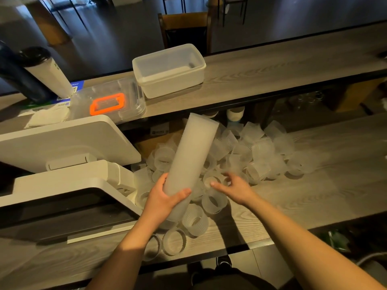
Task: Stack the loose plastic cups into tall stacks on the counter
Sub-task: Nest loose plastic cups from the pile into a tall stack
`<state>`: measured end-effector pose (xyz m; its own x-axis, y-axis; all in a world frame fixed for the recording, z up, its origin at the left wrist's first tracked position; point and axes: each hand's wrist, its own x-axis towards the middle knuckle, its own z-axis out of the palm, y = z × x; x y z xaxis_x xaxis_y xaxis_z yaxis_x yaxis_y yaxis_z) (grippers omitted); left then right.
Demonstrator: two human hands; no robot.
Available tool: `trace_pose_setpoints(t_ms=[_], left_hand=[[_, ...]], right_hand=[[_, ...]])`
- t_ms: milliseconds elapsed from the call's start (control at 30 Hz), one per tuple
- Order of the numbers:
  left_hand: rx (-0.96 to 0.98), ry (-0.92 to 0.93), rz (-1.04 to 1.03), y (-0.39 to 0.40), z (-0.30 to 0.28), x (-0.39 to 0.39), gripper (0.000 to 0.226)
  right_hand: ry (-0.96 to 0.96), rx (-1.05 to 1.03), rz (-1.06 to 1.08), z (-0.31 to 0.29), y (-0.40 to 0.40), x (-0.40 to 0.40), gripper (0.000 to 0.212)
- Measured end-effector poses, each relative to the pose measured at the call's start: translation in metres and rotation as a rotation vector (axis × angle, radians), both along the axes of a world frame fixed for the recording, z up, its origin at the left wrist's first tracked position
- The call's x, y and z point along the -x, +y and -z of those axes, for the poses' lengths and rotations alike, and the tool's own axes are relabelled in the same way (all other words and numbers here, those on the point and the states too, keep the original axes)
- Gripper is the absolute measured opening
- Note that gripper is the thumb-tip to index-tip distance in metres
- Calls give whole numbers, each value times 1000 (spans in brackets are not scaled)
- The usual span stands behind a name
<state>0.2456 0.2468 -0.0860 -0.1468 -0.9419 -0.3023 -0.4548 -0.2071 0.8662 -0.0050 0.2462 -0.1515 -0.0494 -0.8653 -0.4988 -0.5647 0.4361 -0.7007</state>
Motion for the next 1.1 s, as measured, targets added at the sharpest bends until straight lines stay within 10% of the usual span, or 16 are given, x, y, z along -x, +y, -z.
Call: trace_pose_setpoints(t_ms=[133,367,867,1100], left_hand=[[-1,-27,12,4,0,0,91],[0,-52,0,8,2,-6,95],[61,-88,3,13,-4,-8,93],[96,-142,71,16,-15,-6,86]], right_hand=[[128,-116,-47,33,19,-16,123],[112,3,46,45,24,-25,89],[-747,437,661,-90,-23,19,35],[-714,575,558,-132,-39,27,64]])
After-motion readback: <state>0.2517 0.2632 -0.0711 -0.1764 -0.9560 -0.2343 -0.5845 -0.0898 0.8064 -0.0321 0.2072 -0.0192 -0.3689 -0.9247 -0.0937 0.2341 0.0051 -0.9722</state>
